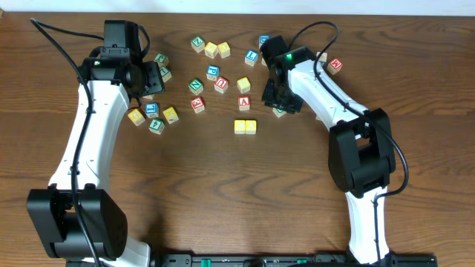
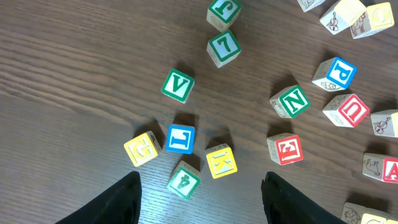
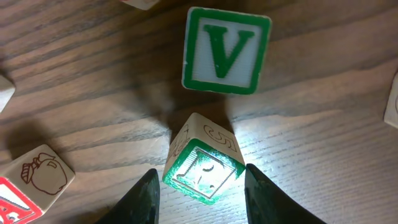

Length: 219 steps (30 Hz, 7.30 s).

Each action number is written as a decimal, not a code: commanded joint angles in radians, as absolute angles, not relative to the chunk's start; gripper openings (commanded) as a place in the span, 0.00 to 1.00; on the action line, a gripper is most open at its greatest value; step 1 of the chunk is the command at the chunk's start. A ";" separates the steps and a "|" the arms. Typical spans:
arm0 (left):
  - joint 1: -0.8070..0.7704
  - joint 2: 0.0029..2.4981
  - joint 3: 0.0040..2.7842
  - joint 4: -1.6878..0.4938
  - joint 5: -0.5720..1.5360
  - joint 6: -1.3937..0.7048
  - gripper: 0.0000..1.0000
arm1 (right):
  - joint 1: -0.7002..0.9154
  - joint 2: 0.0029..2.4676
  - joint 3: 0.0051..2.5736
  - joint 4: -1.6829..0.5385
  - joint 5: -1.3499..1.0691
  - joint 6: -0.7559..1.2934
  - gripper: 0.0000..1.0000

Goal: Spell out CORL

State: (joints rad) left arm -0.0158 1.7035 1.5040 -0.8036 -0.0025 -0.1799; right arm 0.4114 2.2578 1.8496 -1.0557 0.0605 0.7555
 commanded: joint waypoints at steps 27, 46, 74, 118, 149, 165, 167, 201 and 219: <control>-0.012 1.680 1.494 -0.803 -0.001 -0.178 0.61 | 0.407 2.244 1.837 -1.021 -0.042 0.166 0.40; -0.012 1.680 1.494 -0.803 -0.001 -0.178 0.61 | 0.400 2.244 1.840 -1.035 -0.140 0.009 0.52; -0.012 1.680 1.494 -0.803 -0.001 -0.177 0.61 | 0.387 2.242 1.868 -0.999 -0.088 0.844 0.55; -0.012 1.713 1.494 -0.803 -0.001 -0.178 0.61 | 0.431 2.244 1.829 -1.037 -0.017 0.860 0.36; -0.012 1.713 1.494 -0.804 -0.001 -0.178 0.61 | 0.434 2.244 1.829 -1.154 -0.156 0.113 0.40; -0.012 1.713 1.494 -0.807 -0.001 -0.178 0.61 | 0.406 2.185 1.853 -1.060 0.017 0.831 0.44; -0.012 1.713 1.494 -0.807 -0.001 -0.178 0.61 | 0.408 2.189 1.851 -1.028 0.017 0.834 0.44; -0.012 1.713 1.494 -0.806 -0.001 -0.178 0.61 | 0.422 2.212 1.753 -0.946 0.023 0.845 0.50; -0.012 1.713 1.494 -0.806 -0.001 -0.178 0.61 | 0.440 2.212 1.693 -0.882 0.007 0.733 0.34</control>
State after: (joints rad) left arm -0.0158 1.7035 1.5040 -0.8043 -0.0025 -0.1799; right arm 0.4309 2.2021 1.6985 -0.8810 -0.0002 0.7998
